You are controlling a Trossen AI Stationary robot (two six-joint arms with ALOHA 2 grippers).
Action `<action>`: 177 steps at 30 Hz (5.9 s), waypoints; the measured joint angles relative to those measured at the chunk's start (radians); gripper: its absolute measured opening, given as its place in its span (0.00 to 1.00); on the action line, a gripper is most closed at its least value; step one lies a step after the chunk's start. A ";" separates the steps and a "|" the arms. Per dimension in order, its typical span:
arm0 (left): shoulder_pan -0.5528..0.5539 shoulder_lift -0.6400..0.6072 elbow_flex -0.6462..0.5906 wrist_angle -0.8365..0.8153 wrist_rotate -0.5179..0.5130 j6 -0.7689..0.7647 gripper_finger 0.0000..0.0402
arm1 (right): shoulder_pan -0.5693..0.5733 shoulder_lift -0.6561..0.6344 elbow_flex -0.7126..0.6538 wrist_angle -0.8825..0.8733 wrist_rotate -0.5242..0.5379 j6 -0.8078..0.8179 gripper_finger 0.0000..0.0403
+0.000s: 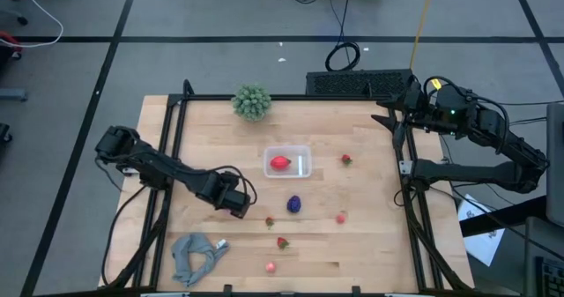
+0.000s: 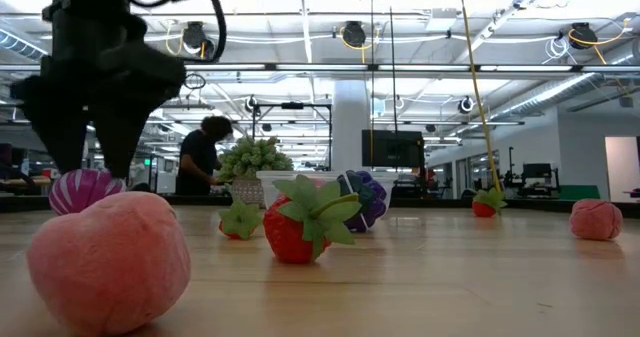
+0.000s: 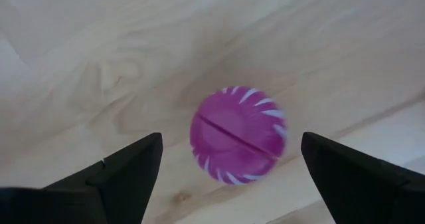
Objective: Pick and placing Produce into tupperware
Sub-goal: Put the onion into the bin
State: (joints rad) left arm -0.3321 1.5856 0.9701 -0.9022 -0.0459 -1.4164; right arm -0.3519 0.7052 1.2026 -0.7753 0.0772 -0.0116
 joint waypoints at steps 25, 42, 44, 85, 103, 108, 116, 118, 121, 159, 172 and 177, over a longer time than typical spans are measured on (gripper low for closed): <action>0.013 0.000 -0.109 0.154 -0.007 0.034 0.91 | 0.000 0.000 0.000 0.008 0.000 0.000 0.48; 0.013 0.000 -0.109 0.152 -0.017 0.043 0.88 | 0.000 0.000 0.000 0.008 0.000 0.001 0.48; 0.013 0.000 -0.109 0.152 -0.017 0.048 0.84 | 0.000 0.000 0.000 0.008 0.000 0.001 0.48; 0.050 -0.104 -0.079 0.142 0.002 0.109 0.64 | 0.000 0.000 0.000 0.020 0.000 0.001 0.48; 0.337 -0.044 0.395 0.143 -0.093 0.725 0.62 | 0.000 0.005 0.000 0.024 0.000 0.011 0.48; 0.393 0.105 0.572 0.103 -0.091 0.881 0.62 | 0.000 0.005 0.000 0.023 0.000 0.010 0.48; 0.475 0.369 0.814 -0.035 -0.021 1.013 0.62 | 0.000 0.005 0.000 0.020 0.000 0.005 0.48; 0.488 0.418 0.852 -0.053 -0.009 1.035 0.62 | 0.000 0.005 0.000 0.013 0.000 -0.003 0.48; 0.500 0.467 0.878 -0.065 -0.006 1.054 0.62 | 0.000 0.005 0.000 0.012 0.000 -0.011 0.48; 0.435 0.638 0.880 0.075 -0.137 1.105 0.62 | 0.000 0.102 0.000 0.014 0.001 -0.053 0.48; 0.435 0.651 0.881 0.097 -0.139 1.108 0.62 | 0.000 0.102 0.000 0.015 0.000 -0.053 0.48; 0.433 0.657 0.879 0.093 -0.139 1.130 0.63 | 0.000 0.102 0.000 0.015 0.000 -0.053 0.48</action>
State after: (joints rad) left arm 0.1013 2.2429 1.8496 -0.8097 -0.1844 -0.2859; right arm -0.3519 0.8074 1.2026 -0.7608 0.0776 -0.0646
